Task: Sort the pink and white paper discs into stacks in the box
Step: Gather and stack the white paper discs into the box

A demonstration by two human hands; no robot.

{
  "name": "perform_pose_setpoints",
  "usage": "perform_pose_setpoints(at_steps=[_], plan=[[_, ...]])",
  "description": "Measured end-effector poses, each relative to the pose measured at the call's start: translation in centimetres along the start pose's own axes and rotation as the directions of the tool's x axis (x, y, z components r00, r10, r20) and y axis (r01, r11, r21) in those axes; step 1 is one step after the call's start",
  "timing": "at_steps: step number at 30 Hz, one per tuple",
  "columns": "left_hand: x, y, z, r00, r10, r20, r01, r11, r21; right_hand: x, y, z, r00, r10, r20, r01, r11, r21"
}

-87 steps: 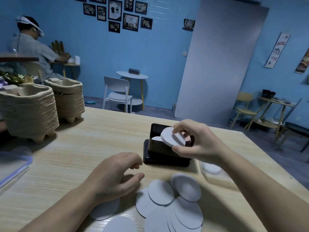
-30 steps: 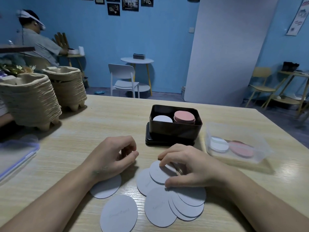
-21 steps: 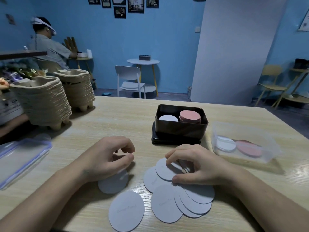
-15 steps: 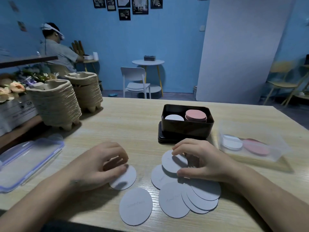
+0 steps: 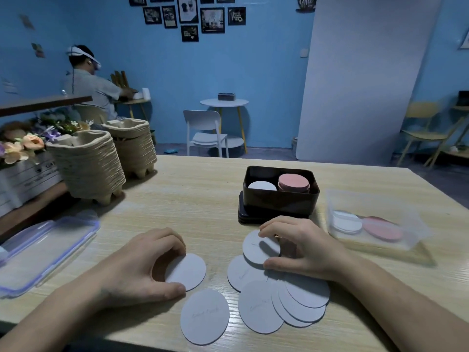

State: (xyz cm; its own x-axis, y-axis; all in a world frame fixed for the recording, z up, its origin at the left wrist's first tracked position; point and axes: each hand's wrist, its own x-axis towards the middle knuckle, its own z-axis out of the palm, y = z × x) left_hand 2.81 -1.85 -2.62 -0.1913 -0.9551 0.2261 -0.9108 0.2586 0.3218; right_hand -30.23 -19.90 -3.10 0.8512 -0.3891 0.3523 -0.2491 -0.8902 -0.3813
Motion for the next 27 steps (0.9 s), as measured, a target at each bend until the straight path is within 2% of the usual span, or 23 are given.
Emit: perform_pose_setpoints(at_steps=[7, 11, 15, 23, 27], plan=[[3.5, 2.3, 1.1, 0.996, -0.018, -0.091, 0.002, 0.984, -0.177, 0.2, -0.4, -0.2, 1.0, -0.01, -0.01, 0.01, 1.0, -0.002], [7.5, 4.5, 1.6, 0.99, 0.105, -0.099, -0.116, 0.987, -0.114, 0.1, -0.3, -0.3, 0.999, 0.013, -0.047, -0.011, 0.999, 0.042], [10.4, 5.3, 2.3, 0.983, 0.159, -0.09, -0.168, 0.98, -0.108, 0.1, -0.2, -0.5, 0.994, 0.032, -0.102, -0.019, 0.993, 0.12], [10.8, 5.3, 4.3, 0.976, 0.148, -0.158, -0.187, 0.945, -0.268, 0.2, 0.1, -0.3, 0.985, 0.045, -0.164, -0.026, 0.993, 0.118], [10.5, 5.1, 4.7, 0.977, 0.136, -0.161, -0.183, 0.928, -0.325, 0.3, 0.1, 0.0, 0.983, -0.017, -0.182, 0.031, 0.997, 0.074]])
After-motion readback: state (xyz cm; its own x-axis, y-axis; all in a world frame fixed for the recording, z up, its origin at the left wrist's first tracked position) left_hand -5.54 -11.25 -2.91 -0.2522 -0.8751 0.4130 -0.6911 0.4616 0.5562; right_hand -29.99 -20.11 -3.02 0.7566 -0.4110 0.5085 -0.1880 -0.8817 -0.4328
